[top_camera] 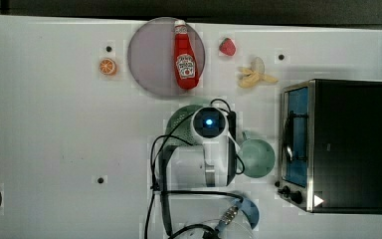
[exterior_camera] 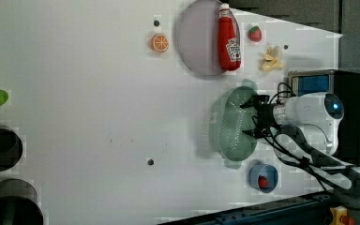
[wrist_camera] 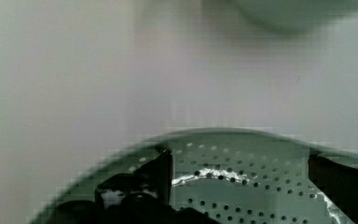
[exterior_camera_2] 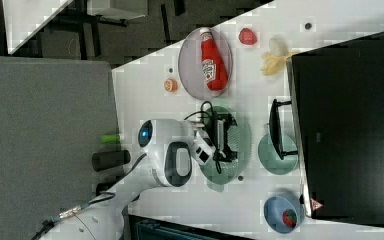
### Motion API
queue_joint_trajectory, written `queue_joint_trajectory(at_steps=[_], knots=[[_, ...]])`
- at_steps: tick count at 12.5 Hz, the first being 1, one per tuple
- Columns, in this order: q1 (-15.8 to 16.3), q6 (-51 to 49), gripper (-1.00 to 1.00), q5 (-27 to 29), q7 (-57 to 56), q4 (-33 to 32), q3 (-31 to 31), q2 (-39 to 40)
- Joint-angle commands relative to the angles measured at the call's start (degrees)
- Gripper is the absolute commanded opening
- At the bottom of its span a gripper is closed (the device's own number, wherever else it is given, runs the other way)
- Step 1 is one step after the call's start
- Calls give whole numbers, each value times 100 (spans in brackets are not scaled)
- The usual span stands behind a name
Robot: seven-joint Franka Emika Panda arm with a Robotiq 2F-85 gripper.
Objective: Drag strainer left to right.
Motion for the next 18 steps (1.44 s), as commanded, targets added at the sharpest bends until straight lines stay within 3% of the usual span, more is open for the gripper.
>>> queue_joint_trajectory(at_steps=[1,8,11,14,18], knots=[[-16,-36,100,-62,-610,73,-133,-174],[-13,-6,100,-54,-835,83,-420,-320],[-5,-424,100,-49,-2227,31,-226,-1183],[-2,-1650,100,5,-3544,302,-131,-2255],[31,-3771,100,691,-3771,1191,189,-3365]])
